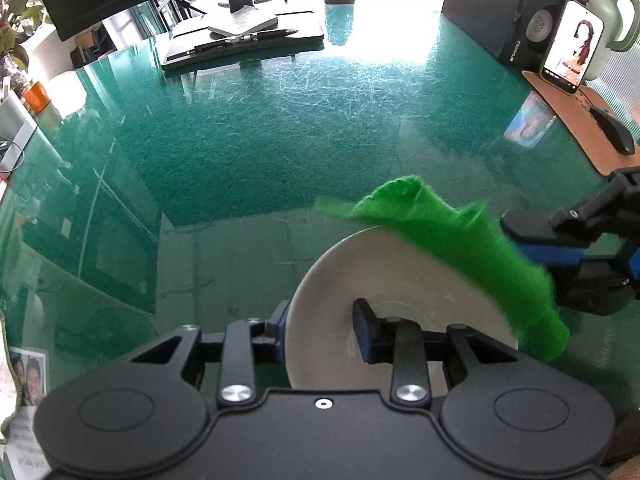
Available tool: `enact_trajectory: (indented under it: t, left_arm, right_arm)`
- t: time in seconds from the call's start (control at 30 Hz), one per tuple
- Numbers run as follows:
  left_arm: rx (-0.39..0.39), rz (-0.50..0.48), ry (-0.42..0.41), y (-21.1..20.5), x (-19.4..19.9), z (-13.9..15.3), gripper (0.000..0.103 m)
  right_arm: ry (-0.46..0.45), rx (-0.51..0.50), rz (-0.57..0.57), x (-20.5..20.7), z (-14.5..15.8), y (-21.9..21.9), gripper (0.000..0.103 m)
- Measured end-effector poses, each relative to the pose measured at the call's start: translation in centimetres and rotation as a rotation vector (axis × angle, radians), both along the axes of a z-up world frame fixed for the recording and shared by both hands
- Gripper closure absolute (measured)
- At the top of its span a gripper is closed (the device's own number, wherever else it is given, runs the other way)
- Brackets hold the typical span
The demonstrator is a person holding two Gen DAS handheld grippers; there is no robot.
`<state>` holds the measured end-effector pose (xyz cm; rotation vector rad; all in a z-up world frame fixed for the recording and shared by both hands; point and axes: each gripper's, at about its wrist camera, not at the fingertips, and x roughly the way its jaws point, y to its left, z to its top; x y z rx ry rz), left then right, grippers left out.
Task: Clean bowl
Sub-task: 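Hold the bowl with the left tool while the right tool scrubs the outer wall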
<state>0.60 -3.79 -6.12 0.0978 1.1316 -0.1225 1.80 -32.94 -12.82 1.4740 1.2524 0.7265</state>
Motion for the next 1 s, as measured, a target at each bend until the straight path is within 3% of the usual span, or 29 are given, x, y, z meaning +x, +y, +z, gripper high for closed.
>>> enact_trajectory:
  t: [0.23,0.27,0.33,0.57,0.73,0.8,0.93,0.97,1.0]
  left_arm:
    - [0.0,0.001,-0.001,0.0,0.0,0.0,0.071]
    - [0.0,0.001,-0.001,0.0,0.0,0.0,0.071]
    - [0.0,0.001,-0.002,0.0,-0.1,0.0,0.07]
    - [-0.004,0.004,-0.003,0.0,-0.1,0.1,0.07]
    - [-0.002,0.003,-0.004,0.0,-0.1,0.1,0.07]
    - [-0.002,0.003,-0.004,0.0,-0.1,0.1,0.07]
    - [-0.007,0.004,-0.006,0.2,-0.1,0.0,0.07]
    - [-0.01,0.005,-0.007,0.2,-0.1,0.0,0.07]
    - [-0.013,0.007,-0.008,0.3,-0.1,0.0,0.07]
  right_arm:
    - [-0.013,-0.067,0.002,0.5,-0.3,0.6,0.089]
    - [-0.016,-0.08,-0.005,0.5,-0.3,0.5,0.087]
    - [-0.016,-0.098,-0.024,0.5,-0.4,0.2,0.069]
    - [0.031,0.016,-0.119,0.1,-1.7,-0.9,0.057]
    - [-0.032,-0.07,-0.033,1.2,-0.6,0.5,0.054]
    - [-0.058,-0.125,0.017,1.6,-0.2,1.6,0.057]
    - [-0.028,-0.145,0.032,1.5,-0.8,2.0,0.075]
    - [-0.018,-0.147,0.032,1.5,-1.1,2.0,0.09]
    - [-0.003,-0.132,0.023,1.3,-1.4,1.9,0.095]
